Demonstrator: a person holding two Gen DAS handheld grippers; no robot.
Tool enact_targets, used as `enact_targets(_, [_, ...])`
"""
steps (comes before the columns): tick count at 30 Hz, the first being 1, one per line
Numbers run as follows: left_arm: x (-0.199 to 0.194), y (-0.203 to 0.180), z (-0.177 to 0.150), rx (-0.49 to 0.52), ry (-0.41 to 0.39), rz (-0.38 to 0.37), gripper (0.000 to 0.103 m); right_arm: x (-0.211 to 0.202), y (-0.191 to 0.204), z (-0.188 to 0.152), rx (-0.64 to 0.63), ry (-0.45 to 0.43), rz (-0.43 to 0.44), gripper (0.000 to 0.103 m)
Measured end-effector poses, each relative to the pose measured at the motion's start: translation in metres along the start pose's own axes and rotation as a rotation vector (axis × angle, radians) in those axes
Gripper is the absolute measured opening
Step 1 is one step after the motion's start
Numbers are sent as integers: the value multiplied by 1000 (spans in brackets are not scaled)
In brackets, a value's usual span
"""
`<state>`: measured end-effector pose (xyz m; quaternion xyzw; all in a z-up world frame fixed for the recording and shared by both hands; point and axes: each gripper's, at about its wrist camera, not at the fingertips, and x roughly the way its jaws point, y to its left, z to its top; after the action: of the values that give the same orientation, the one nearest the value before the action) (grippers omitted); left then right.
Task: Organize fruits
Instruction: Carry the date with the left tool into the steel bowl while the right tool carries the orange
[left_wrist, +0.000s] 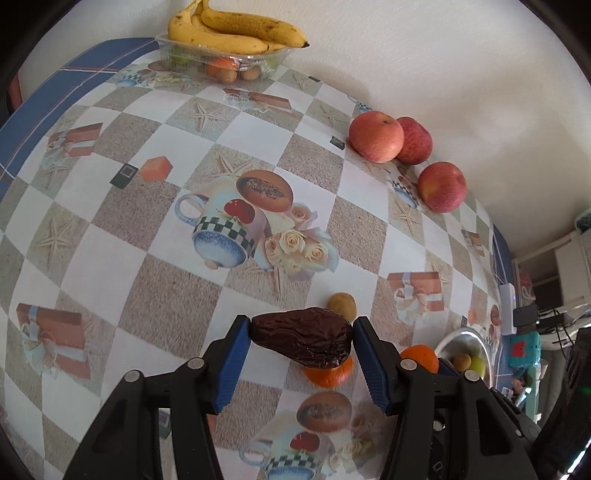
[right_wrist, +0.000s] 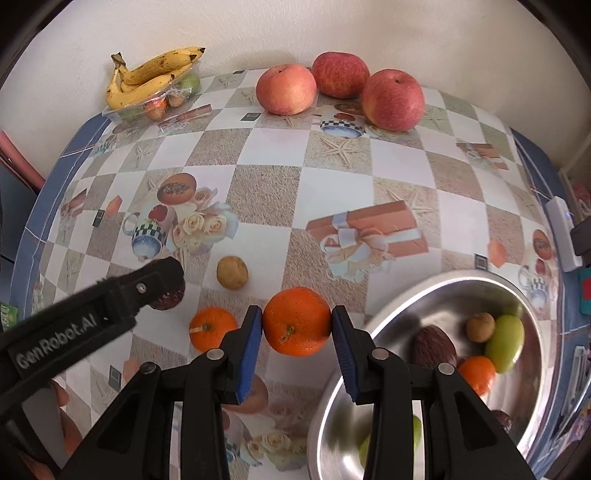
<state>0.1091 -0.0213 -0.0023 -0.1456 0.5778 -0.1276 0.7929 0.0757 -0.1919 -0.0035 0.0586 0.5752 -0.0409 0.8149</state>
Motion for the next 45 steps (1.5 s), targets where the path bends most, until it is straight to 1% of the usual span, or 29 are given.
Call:
enact_targets(2, [-4, 0, -5, 6, 1, -6, 60, -5, -1, -5, 4, -2, -6, 40])
enact_targets(9, [-11, -7, -22, 19, 23, -61, 60, -20, -8, -19, 51, -18, 12, 40])
enact_targets(15, [-9, -28, -33, 81, 39, -88, 60, -37, -13, -31, 66, -48, -8, 40])
enact_targets(20, [0, -56, -47, 178, 67, -93, 60, -44, -34, -40, 126, -43, -56, 40])
enact_targets(22, [4, -64, -52, 203, 85, -107, 60, -44, -44, -42, 153, -33, -74, 40])
enact_targets(24, [8, -71, -57, 220, 98, -116, 60, -40, -57, -44, 186, -15, -112, 40])
enact_targets(29, [14, -85, -66, 264, 121, -135, 60, -37, -85, -50, 278, 10, -112, 40])
enact_targets(32, [16, -88, -69, 275, 133, -146, 60, -40, -94, -51, 293, 7, -145, 40])
enact_targets(35, [18, -90, -71, 278, 146, -154, 60, -44, -101, -51, 319, -2, -133, 40])
enact_targets(38, [20, -91, -73, 275, 159, -167, 60, -44, -104, -51, 324, 1, -142, 40])
enact_targets(45, [24, -89, -74, 238, 196, -208, 61, -46, -109, -51, 346, 5, -139, 41])
